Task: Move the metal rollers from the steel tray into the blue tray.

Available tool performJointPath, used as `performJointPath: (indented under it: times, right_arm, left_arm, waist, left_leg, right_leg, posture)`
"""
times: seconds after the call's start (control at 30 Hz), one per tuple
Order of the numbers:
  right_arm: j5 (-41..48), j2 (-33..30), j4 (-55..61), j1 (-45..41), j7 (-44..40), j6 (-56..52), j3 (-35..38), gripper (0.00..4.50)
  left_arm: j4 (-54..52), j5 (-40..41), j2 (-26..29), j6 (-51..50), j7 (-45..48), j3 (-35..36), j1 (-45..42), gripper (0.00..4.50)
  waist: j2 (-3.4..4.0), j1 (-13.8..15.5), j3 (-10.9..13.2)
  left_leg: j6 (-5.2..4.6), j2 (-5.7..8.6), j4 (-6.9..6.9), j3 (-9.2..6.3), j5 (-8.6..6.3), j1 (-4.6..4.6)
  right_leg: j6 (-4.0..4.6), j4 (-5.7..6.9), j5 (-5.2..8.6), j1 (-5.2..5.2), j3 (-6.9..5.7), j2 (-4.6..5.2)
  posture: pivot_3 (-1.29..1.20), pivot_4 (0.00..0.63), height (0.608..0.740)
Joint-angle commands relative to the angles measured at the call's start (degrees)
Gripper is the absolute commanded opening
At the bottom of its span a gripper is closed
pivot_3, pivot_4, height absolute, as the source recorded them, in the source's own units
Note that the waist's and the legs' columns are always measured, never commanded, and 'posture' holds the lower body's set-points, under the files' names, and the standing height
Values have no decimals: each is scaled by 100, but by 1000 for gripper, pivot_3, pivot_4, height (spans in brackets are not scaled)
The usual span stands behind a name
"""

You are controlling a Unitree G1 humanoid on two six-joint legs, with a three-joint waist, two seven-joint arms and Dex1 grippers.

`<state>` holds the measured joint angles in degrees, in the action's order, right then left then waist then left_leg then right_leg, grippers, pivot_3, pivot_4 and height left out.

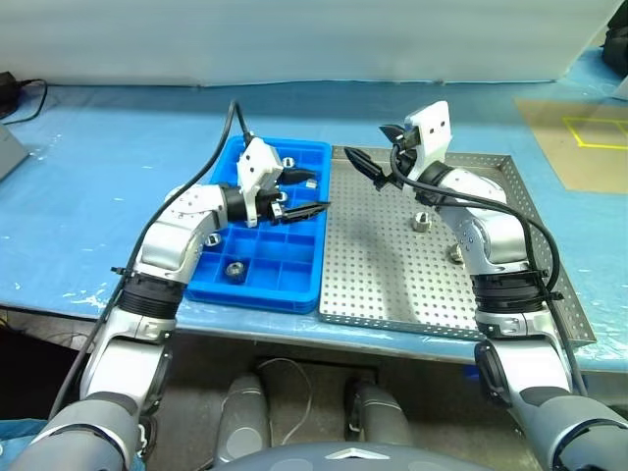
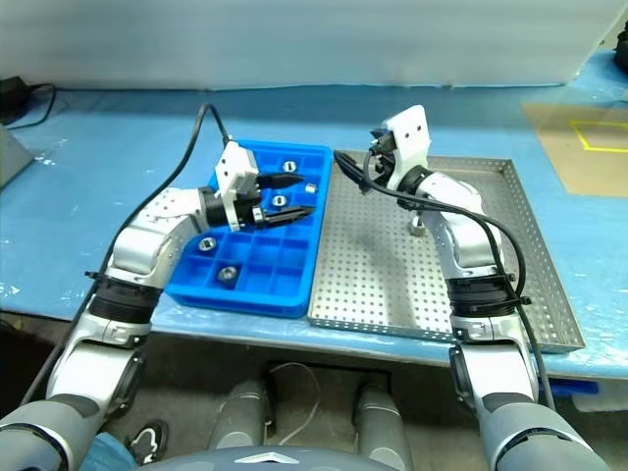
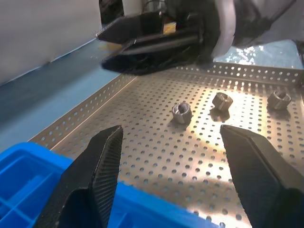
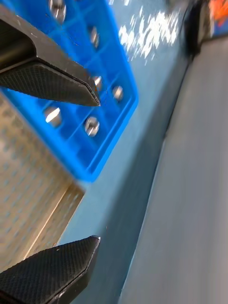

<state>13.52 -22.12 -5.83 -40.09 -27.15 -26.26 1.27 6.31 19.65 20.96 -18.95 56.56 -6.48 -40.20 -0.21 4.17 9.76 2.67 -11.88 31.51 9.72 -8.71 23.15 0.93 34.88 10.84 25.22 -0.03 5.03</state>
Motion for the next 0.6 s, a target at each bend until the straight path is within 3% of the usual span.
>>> performJointPath:
  times: [0.03, 0.33, 0.6]
  right_arm:
    - [-135, -105, 111, 205, 166, -17, 139, 4500]
    - [-205, -249, -390, 1102, 121, 366, 355, 4500]
    - [-324, -186, -667, 1255, 137, 801, 342, 4500]
  left_arm:
    - [-29, 147, -33, -41, 103, 55, -165, 3433]
    - [379, -7, -230, 185, 390, -157, -315, 3433]
    - [514, -94, -315, 298, 487, -231, -356, 3433]
  waist:
    - [0, -23, 0]
    - [0, -80, 0]
    - [0, -208, 0]
  left_leg:
    - [-1, 0, 0, 0, 0, 1]
    - [-12, -1, 14, 1, -6, -2]
    - [-37, -4, 43, 1, -20, -1]
  right_leg:
    - [0, 0, 0, 0, 0, 0]
    - [0, -1, 0, -6, 3, -1]
    - [1, 0, -3, -13, 5, -1]
  posture:
    - [-122, 150, 740]
    - [-156, 150, 740]
    - [-178, 150, 740]
